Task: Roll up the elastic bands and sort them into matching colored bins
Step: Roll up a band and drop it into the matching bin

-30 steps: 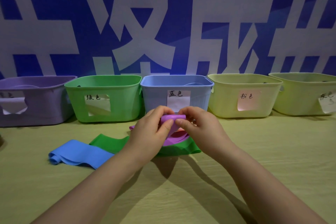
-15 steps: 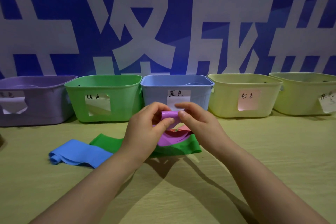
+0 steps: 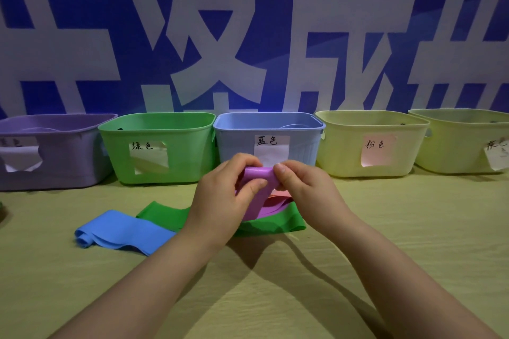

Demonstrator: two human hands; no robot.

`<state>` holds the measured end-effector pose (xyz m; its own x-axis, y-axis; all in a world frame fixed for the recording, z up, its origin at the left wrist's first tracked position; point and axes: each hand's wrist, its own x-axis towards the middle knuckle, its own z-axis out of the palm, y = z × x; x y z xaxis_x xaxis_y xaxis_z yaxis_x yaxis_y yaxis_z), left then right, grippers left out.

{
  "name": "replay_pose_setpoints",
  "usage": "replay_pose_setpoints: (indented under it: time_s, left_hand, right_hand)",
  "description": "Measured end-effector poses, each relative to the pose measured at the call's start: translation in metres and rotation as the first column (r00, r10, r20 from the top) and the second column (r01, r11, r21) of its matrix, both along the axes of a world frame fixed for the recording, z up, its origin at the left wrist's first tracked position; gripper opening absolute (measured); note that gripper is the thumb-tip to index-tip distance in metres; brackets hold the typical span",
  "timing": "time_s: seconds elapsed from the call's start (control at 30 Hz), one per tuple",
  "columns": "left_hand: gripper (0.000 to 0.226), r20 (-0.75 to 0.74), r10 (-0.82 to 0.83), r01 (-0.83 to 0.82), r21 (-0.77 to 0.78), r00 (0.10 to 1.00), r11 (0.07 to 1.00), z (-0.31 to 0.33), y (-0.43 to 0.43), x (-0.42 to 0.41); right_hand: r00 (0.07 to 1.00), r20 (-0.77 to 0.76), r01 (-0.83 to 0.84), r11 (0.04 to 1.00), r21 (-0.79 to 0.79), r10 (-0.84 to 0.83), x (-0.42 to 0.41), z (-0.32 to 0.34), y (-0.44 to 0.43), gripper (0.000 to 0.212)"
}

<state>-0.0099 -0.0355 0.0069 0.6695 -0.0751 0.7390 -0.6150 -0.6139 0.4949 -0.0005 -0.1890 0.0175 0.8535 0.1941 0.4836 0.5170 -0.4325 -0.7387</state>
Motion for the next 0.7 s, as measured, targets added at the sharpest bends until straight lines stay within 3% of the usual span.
replay_pose_setpoints:
  time_s: [0.17,0.3,0.47,0.7]
  left_hand:
    - [0.009,0.000,-0.025,0.025,-0.022,1.000,0.999,0.000,0.000,0.002]
    - [0.016,-0.023,-0.003,0.002,-0.071,1.000,0.997,-0.002,0.001,0.006]
    - [0.023,-0.019,0.001,-0.002,-0.062,1.000,0.998,-0.001,-0.002,0.004]
    - [0.020,-0.069,-0.016,0.005,-0.159,0.998,0.987,-0.001,-0.004,0.004]
  right_hand:
    - [0.998,-0.062,-0.025,0.992,0.128,0.033,-0.003,0.002,0.002,0.032]
    - [0.958,-0.193,-0.148,0.943,0.298,0.211,-0.009,0.004,0.005,0.033]
    - [0.916,-0.267,-0.248,0.946,0.207,0.299,-0.009,-0.002,0.008,0.061]
    - [0.842,-0.325,-0.358,0.897,0.259,0.430,-0.014,-0.006,0.018,0.079]
